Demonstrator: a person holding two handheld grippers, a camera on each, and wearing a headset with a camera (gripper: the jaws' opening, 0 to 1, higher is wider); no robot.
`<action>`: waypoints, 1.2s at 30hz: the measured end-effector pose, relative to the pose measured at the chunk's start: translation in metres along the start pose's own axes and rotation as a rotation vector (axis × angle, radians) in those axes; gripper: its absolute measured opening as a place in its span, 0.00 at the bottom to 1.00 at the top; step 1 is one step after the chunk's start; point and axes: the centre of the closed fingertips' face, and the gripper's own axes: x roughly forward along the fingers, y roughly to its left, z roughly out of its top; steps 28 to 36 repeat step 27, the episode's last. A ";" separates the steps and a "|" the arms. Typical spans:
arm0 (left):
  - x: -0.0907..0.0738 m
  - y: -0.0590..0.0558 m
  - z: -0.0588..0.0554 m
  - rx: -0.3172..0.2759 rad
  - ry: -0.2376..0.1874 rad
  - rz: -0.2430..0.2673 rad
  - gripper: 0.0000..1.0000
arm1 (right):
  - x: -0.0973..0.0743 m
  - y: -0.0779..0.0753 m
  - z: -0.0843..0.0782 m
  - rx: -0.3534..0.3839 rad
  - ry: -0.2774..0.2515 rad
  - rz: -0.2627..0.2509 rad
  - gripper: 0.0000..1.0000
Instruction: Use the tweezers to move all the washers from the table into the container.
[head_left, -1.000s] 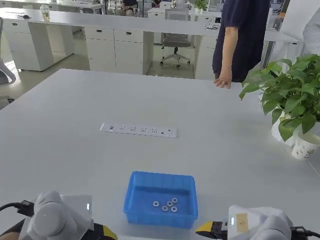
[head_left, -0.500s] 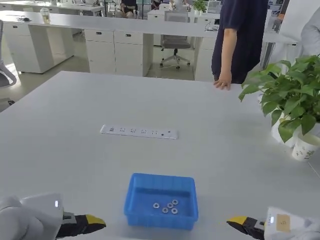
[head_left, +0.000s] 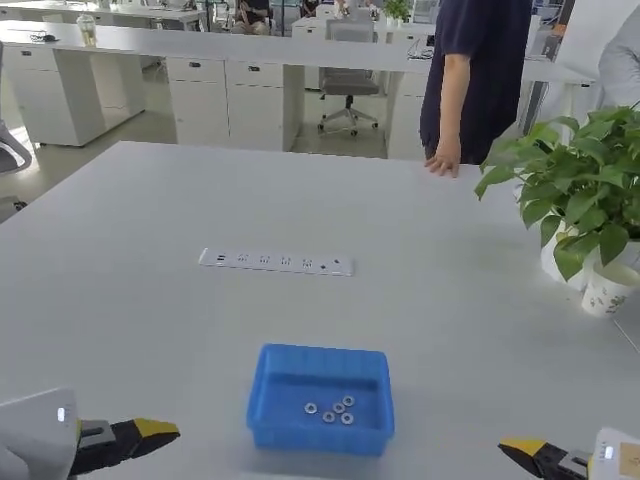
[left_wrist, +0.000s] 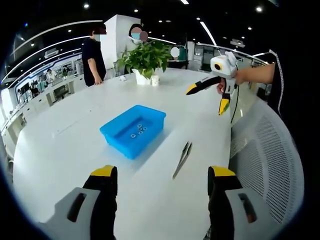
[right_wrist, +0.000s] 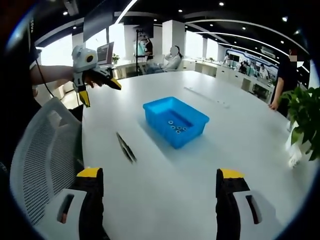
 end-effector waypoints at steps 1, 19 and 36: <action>-0.002 0.000 0.002 -0.002 -0.004 0.011 0.81 | -0.002 0.000 0.000 0.003 -0.004 -0.001 0.96; 0.005 0.001 0.009 -0.033 -0.056 0.069 0.99 | -0.011 -0.005 -0.002 0.008 -0.042 -0.042 1.00; 0.004 0.005 0.010 -0.053 -0.074 0.084 0.99 | -0.011 -0.007 0.001 0.018 -0.057 -0.045 1.00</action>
